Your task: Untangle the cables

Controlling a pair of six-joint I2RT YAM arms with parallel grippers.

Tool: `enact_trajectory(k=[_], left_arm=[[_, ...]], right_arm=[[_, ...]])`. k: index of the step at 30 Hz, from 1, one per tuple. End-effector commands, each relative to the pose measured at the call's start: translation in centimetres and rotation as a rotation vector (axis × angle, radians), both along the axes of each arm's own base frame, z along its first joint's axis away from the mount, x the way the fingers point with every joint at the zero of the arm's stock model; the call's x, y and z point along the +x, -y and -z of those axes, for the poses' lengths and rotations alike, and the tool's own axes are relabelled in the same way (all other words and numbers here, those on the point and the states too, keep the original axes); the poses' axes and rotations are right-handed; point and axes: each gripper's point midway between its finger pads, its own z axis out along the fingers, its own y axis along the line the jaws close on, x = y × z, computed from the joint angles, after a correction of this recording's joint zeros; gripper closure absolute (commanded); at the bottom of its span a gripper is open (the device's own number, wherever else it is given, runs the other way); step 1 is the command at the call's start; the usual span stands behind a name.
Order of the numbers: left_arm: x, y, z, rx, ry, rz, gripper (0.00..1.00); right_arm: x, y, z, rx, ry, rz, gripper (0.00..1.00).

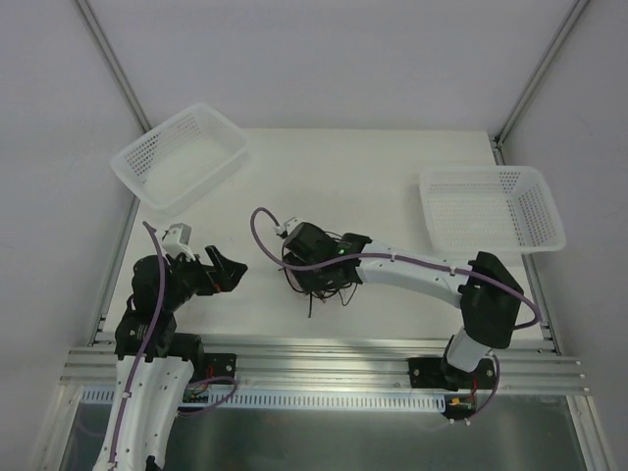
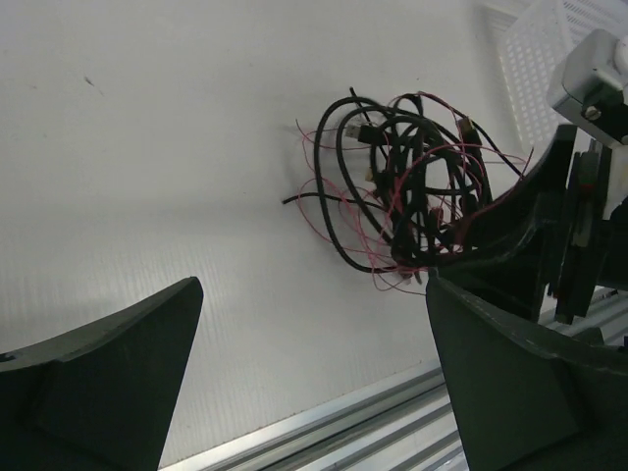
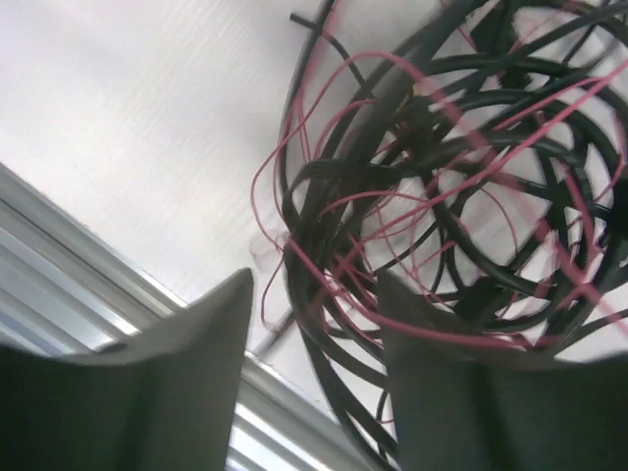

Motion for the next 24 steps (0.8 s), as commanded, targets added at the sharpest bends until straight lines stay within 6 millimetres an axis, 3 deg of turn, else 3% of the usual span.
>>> enact_trajectory(k=[1,3,6,7,9,10,13,14,15,17,18,21,22,24], left_arm=[[0.2,0.8,-0.5,-0.012,0.021,0.049,0.01],[0.2,1.0,-0.4,-0.017,0.012,0.063,0.01],[0.2,1.5,-0.3,-0.031,-0.001,0.095,0.01],[0.1,1.9,-0.2,-0.042,-0.006,0.117,0.01],[0.1,2.6,-0.1,-0.080,-0.041,0.154,0.01],[0.2,2.9,-0.1,-0.097,-0.057,0.163,0.01],[0.3,3.9,0.3,-0.163,-0.141,0.196,0.01],[0.5,4.2,0.6,-0.172,-0.167,0.205,0.01],[0.4,4.7,0.6,-0.173,-0.174,0.225,0.01],[0.7,5.3,0.4,-0.153,-0.172,0.234,0.01],[0.8,5.6,0.4,-0.136,-0.165,0.241,0.01],[1.1,7.4,-0.2,-0.038,-0.106,0.307,0.01],[0.9,8.5,-1.2,-0.015,-0.072,0.361,0.01],[1.7,9.1,-1.1,0.087,-0.030,0.398,0.01]], right_arm=[[1.1,-1.9,-2.2,0.023,0.076,-0.163,0.38],[1.1,-1.6,-2.9,0.026,0.088,-0.173,0.12],[0.4,-1.0,-4.2,0.054,0.083,-0.180,0.00],[-0.1,-1.0,-6.1,0.106,0.107,-0.187,0.03],[-0.7,-0.2,-7.0,0.141,0.110,-0.176,0.03],[-1.0,0.4,-9.0,0.193,0.138,-0.168,0.03],[-1.3,2.5,-9.9,0.217,0.177,-0.121,0.03],[-1.5,3.5,-11.7,0.264,0.214,-0.103,0.03],[-1.7,4.4,-11.0,0.256,0.217,-0.090,0.03],[-1.5,6.1,-12.5,0.306,0.276,-0.036,0.03],[-1.5,7.2,-11.2,0.276,0.280,-0.012,0.03],[-1.1,9.8,-10.4,0.269,0.321,0.076,0.03],[-1.2,10.1,-10.1,0.278,0.320,0.085,0.03],[-1.4,10.9,-10.4,0.334,0.319,0.123,0.03]])
